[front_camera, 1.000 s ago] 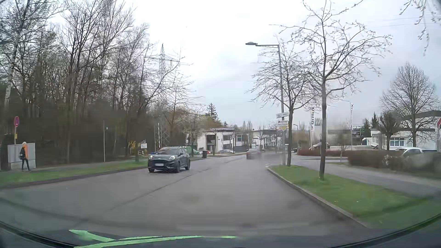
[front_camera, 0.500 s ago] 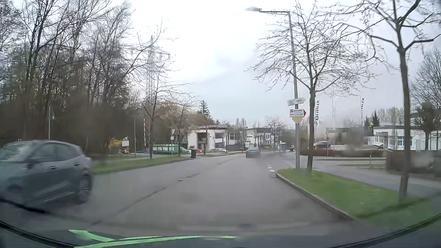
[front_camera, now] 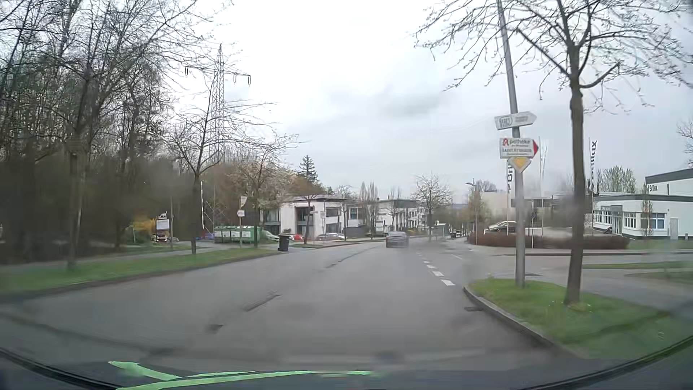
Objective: Follow the waypoints while adhering to traffic rules and regulations
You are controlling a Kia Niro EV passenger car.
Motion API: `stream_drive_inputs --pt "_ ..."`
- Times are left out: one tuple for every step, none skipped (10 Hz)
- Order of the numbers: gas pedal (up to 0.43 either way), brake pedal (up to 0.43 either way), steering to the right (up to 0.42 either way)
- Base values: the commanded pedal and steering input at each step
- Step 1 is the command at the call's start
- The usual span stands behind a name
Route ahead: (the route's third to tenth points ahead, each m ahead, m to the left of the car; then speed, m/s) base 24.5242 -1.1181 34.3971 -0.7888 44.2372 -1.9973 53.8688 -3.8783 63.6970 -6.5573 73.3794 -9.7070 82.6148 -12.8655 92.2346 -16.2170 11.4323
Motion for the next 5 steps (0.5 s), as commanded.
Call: stream_drive_inputs --pt "0.079 0.0 0.025" --pt "0.079 0.0 0.025" --pt "0.079 0.0 0.025" --pt "0.079 0.0 0.025" --pt "0.079 0.0 0.025"
